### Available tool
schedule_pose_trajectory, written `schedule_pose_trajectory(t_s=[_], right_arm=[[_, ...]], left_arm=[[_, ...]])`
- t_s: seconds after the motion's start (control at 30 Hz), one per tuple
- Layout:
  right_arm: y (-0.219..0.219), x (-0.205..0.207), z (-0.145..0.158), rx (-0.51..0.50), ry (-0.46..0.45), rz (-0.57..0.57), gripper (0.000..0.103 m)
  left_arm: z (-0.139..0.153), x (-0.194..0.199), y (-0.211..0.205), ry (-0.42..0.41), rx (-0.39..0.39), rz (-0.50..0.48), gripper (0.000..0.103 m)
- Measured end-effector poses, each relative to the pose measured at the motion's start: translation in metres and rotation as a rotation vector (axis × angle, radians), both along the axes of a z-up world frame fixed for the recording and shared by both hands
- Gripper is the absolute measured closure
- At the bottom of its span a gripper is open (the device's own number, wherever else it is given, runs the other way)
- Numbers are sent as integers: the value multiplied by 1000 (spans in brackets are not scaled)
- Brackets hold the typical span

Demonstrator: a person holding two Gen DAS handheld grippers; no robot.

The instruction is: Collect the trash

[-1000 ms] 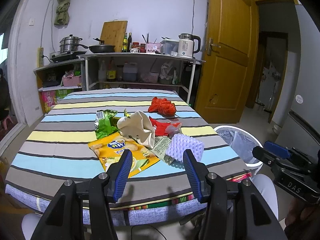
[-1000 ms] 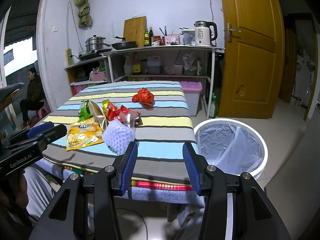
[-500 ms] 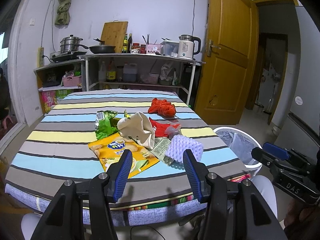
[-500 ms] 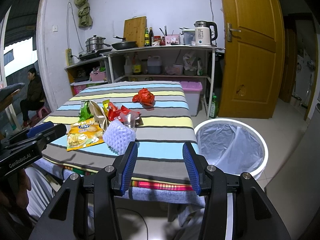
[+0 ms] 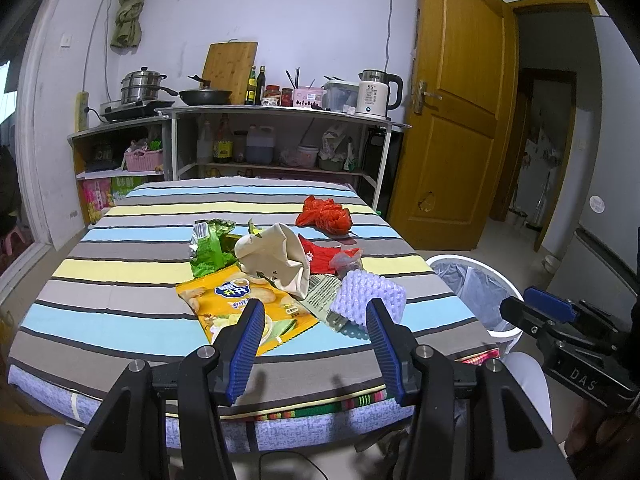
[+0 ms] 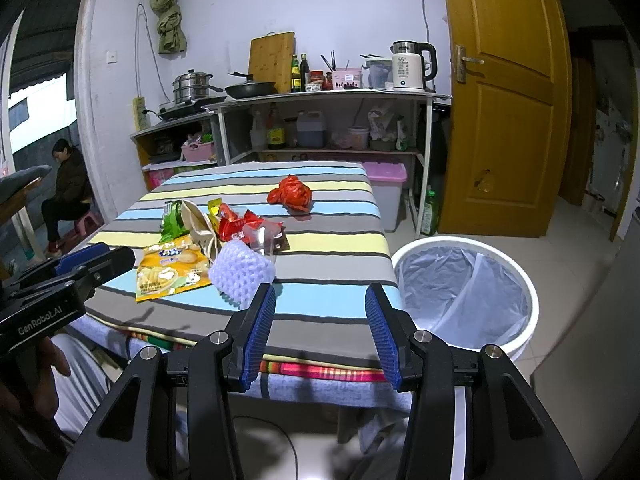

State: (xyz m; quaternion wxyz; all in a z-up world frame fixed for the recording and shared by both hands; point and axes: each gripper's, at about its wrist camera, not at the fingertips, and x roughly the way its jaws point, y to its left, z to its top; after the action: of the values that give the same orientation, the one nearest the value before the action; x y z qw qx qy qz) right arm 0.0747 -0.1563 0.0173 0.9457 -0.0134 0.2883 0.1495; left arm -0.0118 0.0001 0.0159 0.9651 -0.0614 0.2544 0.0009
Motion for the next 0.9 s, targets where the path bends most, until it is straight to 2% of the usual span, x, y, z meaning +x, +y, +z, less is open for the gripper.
schedule_pose_trajectory(t_s=[0.57, 0.9], right_arm=[[7, 9, -1, -8, 11, 27, 55], [19, 27, -8, -18, 32, 63, 55]], left_arm=[[-5, 5, 4, 12, -3, -15, 51], [-15, 19, 31, 44, -16, 55, 51]])
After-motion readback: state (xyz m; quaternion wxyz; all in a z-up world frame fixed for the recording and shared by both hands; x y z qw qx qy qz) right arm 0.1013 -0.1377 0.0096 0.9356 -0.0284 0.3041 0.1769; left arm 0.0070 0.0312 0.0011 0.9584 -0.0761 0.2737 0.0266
